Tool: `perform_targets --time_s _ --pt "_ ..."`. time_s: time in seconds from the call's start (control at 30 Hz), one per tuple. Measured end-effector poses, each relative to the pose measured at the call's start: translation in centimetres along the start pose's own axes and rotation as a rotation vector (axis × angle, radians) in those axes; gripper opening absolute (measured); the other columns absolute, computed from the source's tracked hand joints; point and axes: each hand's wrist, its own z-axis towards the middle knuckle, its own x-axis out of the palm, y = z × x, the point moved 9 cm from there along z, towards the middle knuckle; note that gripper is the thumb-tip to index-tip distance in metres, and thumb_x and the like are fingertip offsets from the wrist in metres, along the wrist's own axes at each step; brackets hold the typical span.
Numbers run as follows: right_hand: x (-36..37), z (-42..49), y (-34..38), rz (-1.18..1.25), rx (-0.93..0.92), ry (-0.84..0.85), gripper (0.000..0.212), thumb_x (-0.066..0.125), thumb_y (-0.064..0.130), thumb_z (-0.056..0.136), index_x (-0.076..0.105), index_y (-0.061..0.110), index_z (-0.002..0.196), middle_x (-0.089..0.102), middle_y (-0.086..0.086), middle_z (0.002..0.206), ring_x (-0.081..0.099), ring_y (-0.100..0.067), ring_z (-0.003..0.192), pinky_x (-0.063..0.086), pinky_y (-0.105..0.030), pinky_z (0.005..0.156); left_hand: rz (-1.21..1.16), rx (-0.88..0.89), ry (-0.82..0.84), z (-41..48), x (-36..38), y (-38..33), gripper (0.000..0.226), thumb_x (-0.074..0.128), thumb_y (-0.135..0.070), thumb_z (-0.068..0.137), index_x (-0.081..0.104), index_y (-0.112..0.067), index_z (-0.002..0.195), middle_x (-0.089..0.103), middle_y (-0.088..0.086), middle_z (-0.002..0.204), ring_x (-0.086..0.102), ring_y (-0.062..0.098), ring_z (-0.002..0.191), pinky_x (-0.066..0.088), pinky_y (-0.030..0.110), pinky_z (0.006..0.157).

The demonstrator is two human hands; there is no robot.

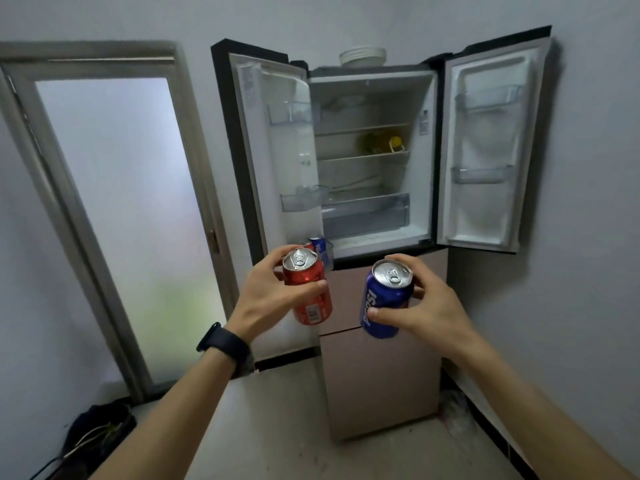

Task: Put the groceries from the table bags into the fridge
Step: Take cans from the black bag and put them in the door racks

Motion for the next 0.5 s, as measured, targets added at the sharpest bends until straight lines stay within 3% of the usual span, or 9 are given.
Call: perform_targets --time_s 0.17,0.3,0.37,0.5 --pt "-2.0 9.4 -2.5 0.038 -0.054 0.015 0.076 0.093 0.021 0.065 0.052 0.047 0.124 0.065 0.022 0.111 0.059 0.010 0.100 0.052 -0.014 0.078 0.041 0.027 -0.072 9.2 0.8 1.4 0.073 0.086 -0.057 0.060 0.054 -0.035 0.122 0.061 -0.015 0.116 0.060 0.008 0.106 0.055 0.024 0.083" --pt "-3.6 17.2 -5.2 0.065 -0.114 0.046 0.075 0.093 0.027 0.062 0.053 0.055 0.118 0.064 0.027 0.110 0.064 -0.006 0.103 0.058 -0.030 0.086 0.099 0.038 -0.183 16.1 1.2 2.4 0.072 0.076 -0.070 0.053 0.055 -0.045 0.117 0.061 -0.022 0.111 0.061 0.001 0.101 0.053 0.018 0.076" --pt "-4.3 21.2 -6.6 0.056 -0.144 0.066 0.077 0.094 0.031 0.061 0.052 0.054 0.122 0.060 0.023 0.118 0.062 -0.010 0.107 0.058 -0.036 0.089 0.142 0.030 -0.234 19.2 1.4 2.6 0.080 0.082 -0.068 0.056 0.056 -0.036 0.125 0.060 -0.022 0.109 0.060 0.000 0.099 0.053 0.017 0.075" --pt "-4.6 29.0 -8.3 0.098 -0.195 0.118 0.079 0.095 0.027 0.062 0.053 0.045 0.127 0.057 0.013 0.126 0.059 -0.011 0.112 0.057 -0.036 0.092 0.204 -0.008 -0.340 25.1 1.1 2.7 0.069 0.086 -0.044 0.068 0.057 -0.029 0.128 0.061 -0.017 0.109 0.059 -0.001 0.097 0.050 0.012 0.073"
